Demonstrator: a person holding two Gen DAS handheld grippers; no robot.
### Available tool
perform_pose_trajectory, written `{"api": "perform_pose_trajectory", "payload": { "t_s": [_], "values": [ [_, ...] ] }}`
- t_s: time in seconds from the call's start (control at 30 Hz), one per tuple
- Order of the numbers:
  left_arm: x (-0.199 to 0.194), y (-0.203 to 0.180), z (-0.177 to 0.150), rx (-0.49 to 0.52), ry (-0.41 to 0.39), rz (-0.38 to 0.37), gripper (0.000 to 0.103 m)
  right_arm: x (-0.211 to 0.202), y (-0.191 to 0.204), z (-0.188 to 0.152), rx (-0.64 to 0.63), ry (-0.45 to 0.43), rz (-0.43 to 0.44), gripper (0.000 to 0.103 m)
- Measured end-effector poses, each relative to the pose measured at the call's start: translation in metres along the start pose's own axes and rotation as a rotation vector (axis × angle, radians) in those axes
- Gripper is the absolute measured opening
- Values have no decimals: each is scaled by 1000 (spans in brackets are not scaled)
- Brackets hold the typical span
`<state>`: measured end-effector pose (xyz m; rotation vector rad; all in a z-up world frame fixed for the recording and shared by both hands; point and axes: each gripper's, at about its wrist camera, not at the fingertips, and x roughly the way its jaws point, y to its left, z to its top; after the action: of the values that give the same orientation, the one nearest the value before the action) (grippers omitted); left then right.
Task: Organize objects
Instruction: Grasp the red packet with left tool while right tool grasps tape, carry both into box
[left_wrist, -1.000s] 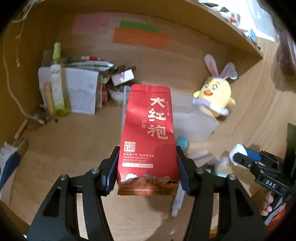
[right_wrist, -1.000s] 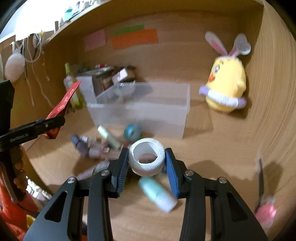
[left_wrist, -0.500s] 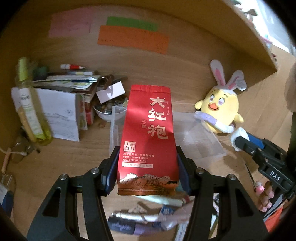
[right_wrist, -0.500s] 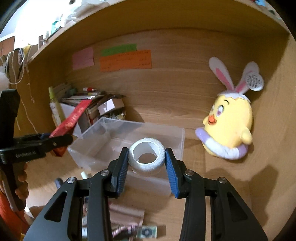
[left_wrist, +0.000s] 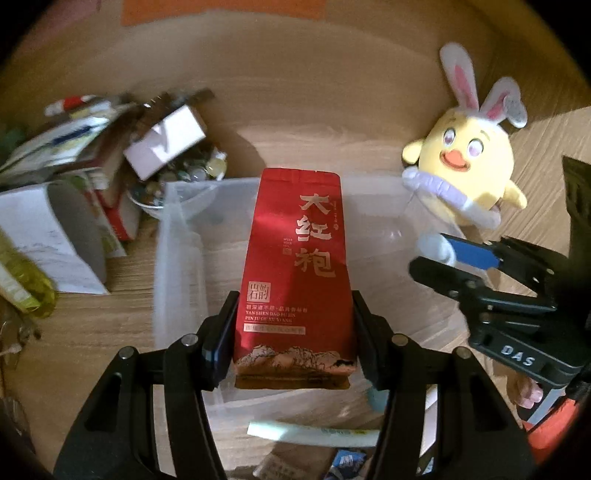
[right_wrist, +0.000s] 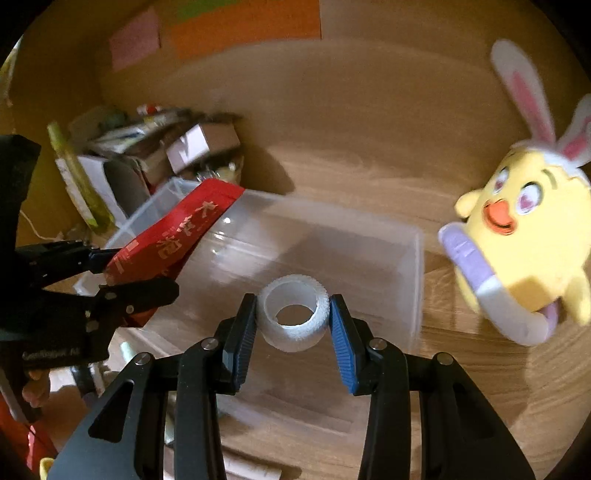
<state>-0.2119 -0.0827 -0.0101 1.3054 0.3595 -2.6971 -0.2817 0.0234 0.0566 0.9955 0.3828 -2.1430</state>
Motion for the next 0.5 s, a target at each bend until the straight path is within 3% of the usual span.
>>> {"api": "perform_pose_trajectory", "payload": {
  "t_s": [0.37, 0.5],
  "values": [
    [-2, -3, 3, 46, 6, 8, 56, 24, 3, 2, -24, 77, -38, 37],
    [-20, -1, 1, 32, -30, 11, 71, 12, 3, 4, -19, 54, -39, 57]
  ]
}}
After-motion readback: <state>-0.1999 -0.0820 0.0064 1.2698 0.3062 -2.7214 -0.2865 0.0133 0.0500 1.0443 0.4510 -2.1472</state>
